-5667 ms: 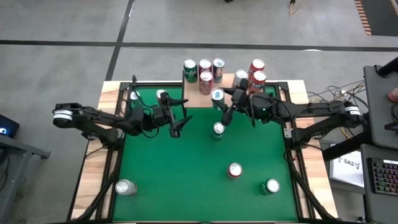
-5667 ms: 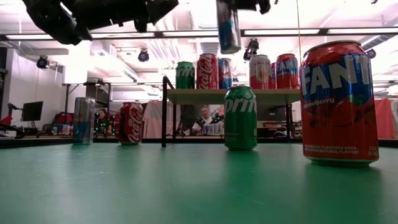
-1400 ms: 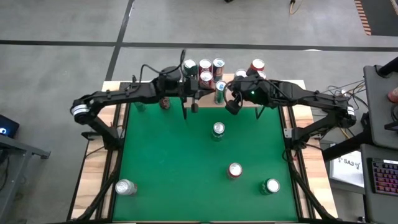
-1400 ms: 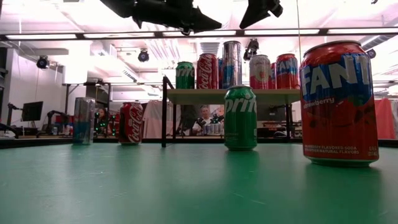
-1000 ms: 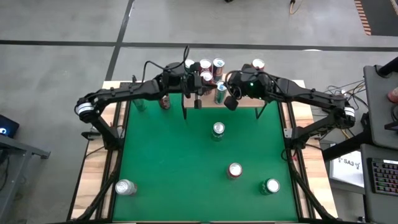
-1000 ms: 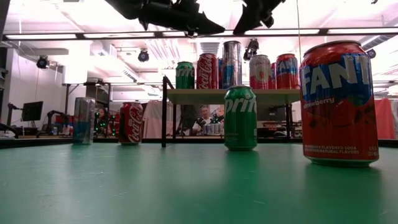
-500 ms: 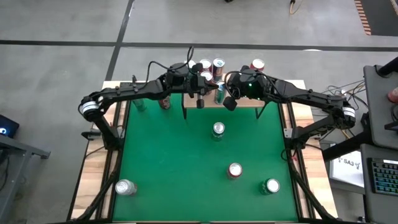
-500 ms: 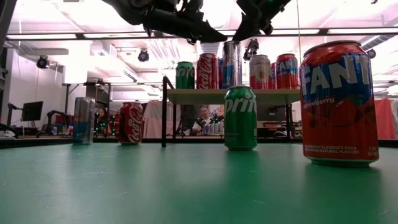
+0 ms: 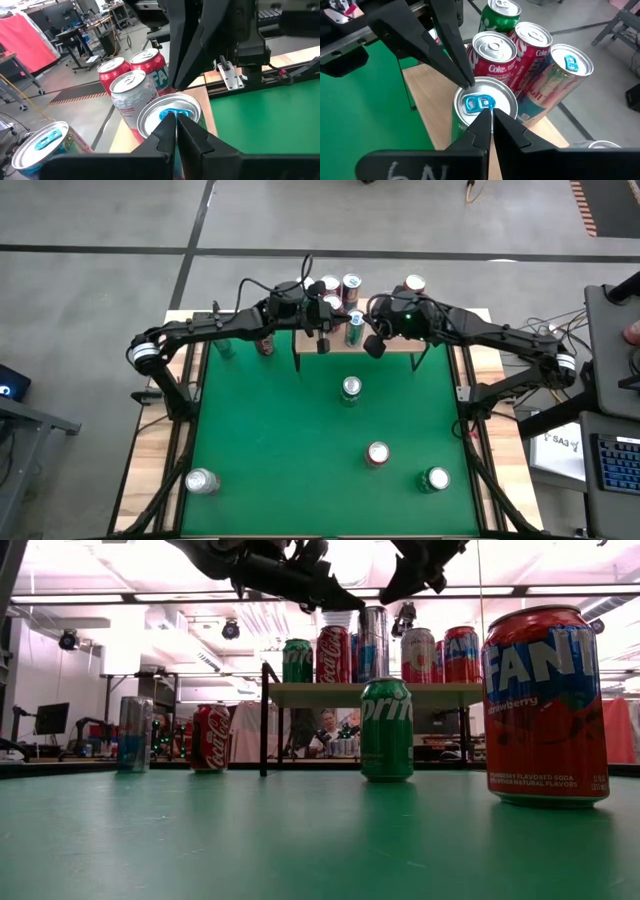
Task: Place canned beverage on shelf
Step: Put the bottom blue soda can aligned with the blue soda can on the shelf
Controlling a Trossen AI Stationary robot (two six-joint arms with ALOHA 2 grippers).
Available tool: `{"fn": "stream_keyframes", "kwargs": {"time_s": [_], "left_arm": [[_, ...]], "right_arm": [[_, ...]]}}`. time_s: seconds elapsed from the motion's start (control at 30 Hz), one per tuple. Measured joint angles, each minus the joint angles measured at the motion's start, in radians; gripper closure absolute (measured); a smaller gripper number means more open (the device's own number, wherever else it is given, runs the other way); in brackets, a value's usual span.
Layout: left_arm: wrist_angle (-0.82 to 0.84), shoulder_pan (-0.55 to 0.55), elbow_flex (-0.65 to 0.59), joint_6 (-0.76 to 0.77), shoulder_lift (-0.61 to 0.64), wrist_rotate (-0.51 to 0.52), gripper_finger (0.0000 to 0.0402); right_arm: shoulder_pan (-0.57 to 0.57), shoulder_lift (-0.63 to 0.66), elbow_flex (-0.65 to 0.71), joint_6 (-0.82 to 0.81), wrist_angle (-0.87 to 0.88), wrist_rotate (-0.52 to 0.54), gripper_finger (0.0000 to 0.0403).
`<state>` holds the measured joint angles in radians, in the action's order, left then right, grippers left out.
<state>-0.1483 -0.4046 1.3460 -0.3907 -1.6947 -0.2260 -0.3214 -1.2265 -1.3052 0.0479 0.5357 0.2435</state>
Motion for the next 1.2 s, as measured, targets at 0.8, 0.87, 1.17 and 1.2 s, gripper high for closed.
{"fn": "stream_keyframes", "kwargs": {"time_s": [0.8, 0.87, 1.17, 1.2], "left_arm": [[0.012, 0.022, 0.000, 0.039, 0.010, -0.001, 0.0401], [0.018, 0.022, 0.000, 0.041, 0.017, -0.001, 0.0401], [0.011, 0.022, -0.061, 0.033, 0.136, -0.041, 0.0401], [0.010, 0.022, -0.083, 0.033, 0.162, -0.051, 0.0401]], "right_arm": [[-0.002, -0.027, 0.006, 0.046, -0.028, 0.081, 0.0394], [-0.002, -0.019, 0.006, 0.050, -0.042, 0.082, 0.0394], [0.050, 0.009, 0.006, -0.019, -0.052, 0.063, 0.0394], [0.061, 0.008, 0.006, -0.024, -0.052, 0.053, 0.0394]]}}
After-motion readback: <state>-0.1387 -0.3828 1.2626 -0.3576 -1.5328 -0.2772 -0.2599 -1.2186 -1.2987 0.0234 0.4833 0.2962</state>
